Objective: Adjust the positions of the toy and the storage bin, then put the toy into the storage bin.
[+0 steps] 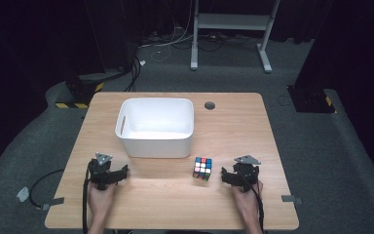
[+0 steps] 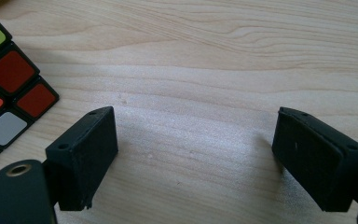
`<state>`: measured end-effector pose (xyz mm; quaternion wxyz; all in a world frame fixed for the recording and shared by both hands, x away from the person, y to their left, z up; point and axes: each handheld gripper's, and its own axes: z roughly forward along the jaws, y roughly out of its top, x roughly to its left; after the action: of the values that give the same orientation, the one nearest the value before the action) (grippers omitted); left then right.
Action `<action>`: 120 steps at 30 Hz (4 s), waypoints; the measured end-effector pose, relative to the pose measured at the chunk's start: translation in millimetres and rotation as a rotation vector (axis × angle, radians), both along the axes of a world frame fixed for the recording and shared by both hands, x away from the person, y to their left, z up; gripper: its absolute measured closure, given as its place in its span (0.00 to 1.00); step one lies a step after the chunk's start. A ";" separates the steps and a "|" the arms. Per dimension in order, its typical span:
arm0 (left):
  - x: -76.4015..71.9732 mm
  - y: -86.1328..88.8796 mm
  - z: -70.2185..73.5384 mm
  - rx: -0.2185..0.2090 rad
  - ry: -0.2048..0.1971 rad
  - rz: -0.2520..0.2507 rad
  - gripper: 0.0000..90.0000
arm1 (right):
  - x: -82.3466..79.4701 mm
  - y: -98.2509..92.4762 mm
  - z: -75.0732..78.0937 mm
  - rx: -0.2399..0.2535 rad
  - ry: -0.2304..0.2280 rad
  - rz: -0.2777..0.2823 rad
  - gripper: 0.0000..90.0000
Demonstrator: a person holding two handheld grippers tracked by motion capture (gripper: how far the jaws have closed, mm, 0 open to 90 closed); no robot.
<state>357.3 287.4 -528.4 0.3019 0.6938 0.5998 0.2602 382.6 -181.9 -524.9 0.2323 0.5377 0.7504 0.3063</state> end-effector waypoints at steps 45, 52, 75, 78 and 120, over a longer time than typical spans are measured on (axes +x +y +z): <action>0.5 -0.2 0.0 -0.004 0.001 -0.001 0.16 | -33.9 -10.3 2.5 0.057 -0.030 0.099 0.15; 0.5 -0.2 0.0 -0.004 0.000 -0.001 0.16 | -40.9 -7.9 4.2 0.063 -0.027 0.132 0.15; 0.5 -0.2 0.0 -0.004 0.001 -0.001 0.16 | -56.9 13.5 3.6 0.065 -0.027 0.219 0.14; 0.5 -0.2 0.0 -0.004 0.001 -0.001 0.16 | -58.5 16.9 5.3 0.060 -0.035 0.231 0.14; 0.6 -0.1 0.0 -0.003 0.000 -0.001 0.16 | -25.6 64.2 19.8 0.051 -0.072 0.335 0.10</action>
<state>357.9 287.3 -528.4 0.3032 0.6937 0.5997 0.2592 357.0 -117.7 -505.1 0.1909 0.3996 0.8128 0.3785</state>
